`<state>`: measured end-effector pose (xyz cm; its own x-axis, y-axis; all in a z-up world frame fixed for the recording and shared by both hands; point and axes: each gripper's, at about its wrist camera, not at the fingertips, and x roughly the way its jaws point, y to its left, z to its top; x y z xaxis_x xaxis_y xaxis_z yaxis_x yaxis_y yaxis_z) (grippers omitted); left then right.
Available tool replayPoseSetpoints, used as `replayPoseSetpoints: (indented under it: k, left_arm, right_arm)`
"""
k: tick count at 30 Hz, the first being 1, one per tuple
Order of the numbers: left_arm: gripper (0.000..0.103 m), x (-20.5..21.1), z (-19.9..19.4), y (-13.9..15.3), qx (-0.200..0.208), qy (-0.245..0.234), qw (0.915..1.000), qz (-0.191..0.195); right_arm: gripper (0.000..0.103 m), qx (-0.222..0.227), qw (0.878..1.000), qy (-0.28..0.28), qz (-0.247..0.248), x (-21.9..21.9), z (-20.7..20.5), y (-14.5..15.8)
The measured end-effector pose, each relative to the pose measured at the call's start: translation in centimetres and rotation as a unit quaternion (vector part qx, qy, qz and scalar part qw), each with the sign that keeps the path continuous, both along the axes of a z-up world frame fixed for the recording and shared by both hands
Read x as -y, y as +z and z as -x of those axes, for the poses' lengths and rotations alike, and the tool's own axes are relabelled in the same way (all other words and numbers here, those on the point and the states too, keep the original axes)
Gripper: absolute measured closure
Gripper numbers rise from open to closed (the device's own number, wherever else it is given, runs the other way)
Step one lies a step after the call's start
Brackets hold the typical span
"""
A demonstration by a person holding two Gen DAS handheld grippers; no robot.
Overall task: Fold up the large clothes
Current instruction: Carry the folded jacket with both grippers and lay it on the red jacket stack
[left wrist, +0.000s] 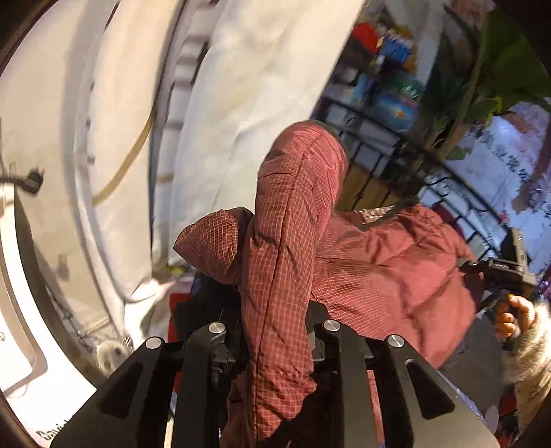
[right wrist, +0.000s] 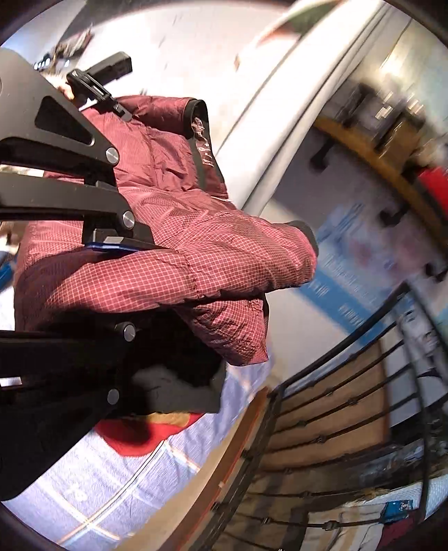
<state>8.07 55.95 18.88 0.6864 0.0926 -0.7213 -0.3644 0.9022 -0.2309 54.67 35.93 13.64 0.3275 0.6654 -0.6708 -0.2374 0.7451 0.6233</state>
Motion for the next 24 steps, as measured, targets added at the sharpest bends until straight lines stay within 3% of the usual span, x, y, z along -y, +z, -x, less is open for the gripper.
replayPoseSetpoints:
  k: [2,4,5,9,10,12,15,17,21,24]
  left_arm:
    - [0.074,-3.1,-0.4,-5.1,-0.028,0.029,0.9981,0.047]
    - [0.062,-5.3,0.7,-7.9,0.004,0.045,0.9926,0.113]
    - [0.06,-5.7,0.7,-8.3,0.006,0.045,0.9925,0.114]
    - [0.043,-6.1,0.1,-10.4,0.002,0.05,0.9913,0.122]
    - [0.031,-6.6,0.0,-11.2,0.001,0.059,0.9895,0.132]
    - [0.018,-6.9,0.0,-12.6,-0.002,0.076,0.983,0.167]
    - [0.011,-8.2,-0.1,-14.9,0.002,0.084,0.9731,0.214]
    - [0.009,-8.0,-0.1,-15.0,0.0,0.088,0.9753,0.202]
    - [0.005,-7.2,-1.3,-13.7,-0.019,0.102,0.9848,0.139]
    - [0.005,-6.0,-1.6,-11.1,-0.035,0.116,0.9905,0.065]
  right_arm:
    - [0.074,-0.038,0.997,-0.042,0.048,-0.5,-0.5,-4.5]
    - [0.068,-0.067,0.995,-0.065,0.02,0.6,-0.5,-7.6]
    - [0.067,-0.061,0.996,-0.063,0.018,0.8,-0.1,-8.4]
    - [0.064,-0.036,0.996,-0.052,0.062,0.5,1.8,-9.1]
    - [0.062,-0.036,0.996,-0.055,0.063,0.3,1.4,-9.3]
    - [0.058,-0.044,0.995,-0.064,0.059,0.2,-0.2,-10.0]
    - [0.047,-0.06,0.994,-0.083,0.05,0.8,-0.5,-11.1]
    - [0.041,-0.065,0.992,-0.095,0.054,1.1,-0.4,-12.0]
    - [0.033,-0.071,0.989,-0.121,0.056,1.1,-0.2,-12.0]
    - [0.029,-0.067,0.987,-0.135,0.063,1.0,0.0,-11.0]
